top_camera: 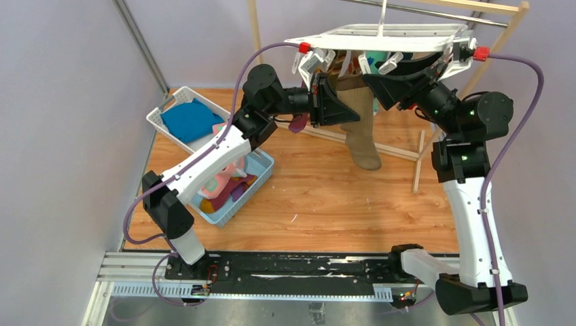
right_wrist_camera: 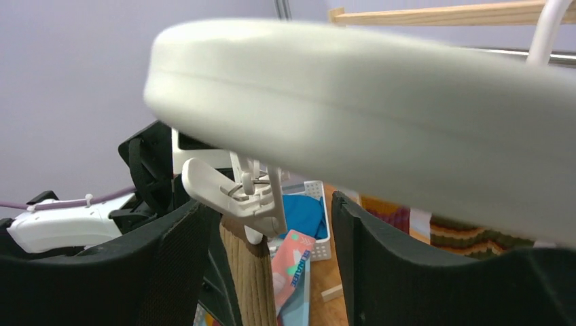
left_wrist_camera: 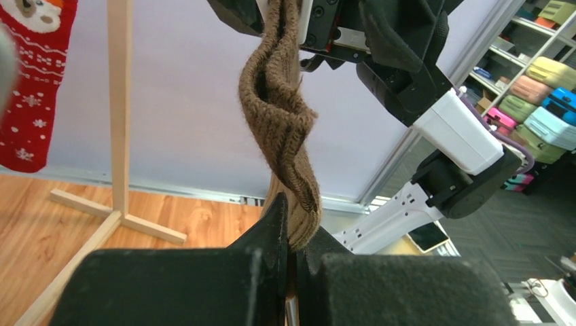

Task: Remove the socks clipped to the hanger
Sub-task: Remove the sock from the hanger.

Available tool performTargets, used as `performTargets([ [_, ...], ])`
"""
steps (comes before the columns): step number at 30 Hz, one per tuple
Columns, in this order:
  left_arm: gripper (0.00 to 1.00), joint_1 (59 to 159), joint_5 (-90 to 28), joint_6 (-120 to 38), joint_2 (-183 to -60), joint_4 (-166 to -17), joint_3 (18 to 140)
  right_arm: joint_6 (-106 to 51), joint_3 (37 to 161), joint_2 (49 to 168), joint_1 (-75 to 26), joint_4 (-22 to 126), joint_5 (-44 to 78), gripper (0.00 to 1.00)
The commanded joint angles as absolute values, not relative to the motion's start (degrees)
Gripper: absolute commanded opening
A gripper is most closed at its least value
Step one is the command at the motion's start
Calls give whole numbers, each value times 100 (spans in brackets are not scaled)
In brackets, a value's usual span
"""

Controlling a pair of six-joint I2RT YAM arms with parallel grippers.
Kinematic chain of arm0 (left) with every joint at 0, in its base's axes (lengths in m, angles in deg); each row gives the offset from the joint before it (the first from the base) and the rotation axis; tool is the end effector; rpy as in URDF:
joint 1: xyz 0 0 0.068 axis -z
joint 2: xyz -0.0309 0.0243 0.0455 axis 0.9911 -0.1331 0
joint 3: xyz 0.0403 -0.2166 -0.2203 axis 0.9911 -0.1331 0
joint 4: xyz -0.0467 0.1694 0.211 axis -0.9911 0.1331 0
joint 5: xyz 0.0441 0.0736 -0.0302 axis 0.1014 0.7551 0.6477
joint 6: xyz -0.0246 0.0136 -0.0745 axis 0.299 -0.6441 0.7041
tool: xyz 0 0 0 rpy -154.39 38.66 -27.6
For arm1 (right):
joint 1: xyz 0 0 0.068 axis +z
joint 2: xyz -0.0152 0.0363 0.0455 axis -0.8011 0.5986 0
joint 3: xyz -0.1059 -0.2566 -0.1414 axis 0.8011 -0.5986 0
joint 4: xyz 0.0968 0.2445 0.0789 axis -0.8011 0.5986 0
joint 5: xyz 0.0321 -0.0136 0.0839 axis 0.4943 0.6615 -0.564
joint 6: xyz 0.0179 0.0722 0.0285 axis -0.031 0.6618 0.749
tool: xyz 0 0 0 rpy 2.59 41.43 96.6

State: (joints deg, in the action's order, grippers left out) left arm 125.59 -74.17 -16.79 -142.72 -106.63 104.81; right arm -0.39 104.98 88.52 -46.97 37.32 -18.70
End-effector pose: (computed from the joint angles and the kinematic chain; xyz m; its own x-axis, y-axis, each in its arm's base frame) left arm 0.2694 -0.3272 0.5208 -0.3710 -0.1485 -0.9167 0.9220 -0.1770 -0.3445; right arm 0.1880 0.0683 0.5968 0.1086 0.4213 -0.9004 -0.8498 0.5093 0.1358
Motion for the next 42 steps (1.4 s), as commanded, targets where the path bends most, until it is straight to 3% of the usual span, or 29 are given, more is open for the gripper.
performTargets([
  [1,0,12651,-7523,-1602,-14378,-10794,10626,359,10482,8908,-4627,2956,-1985,63],
  [11,0,12695,-7545,-1609,-14432,-10800,10640,955,9911,9062,-4473,2098,-1936,58],
  [21,0,12700,-7564,-1636,-14420,-10808,10584,1151,9918,9035,-4474,1740,-1975,44],
  [29,0,12699,-7563,-1657,-14390,-10803,10556,1284,9885,9079,-4479,1570,-1951,42],
  [42,0,12700,-7559,-1684,-14365,-10803,10502,1390,9859,9097,-4529,1512,-1910,14],
])
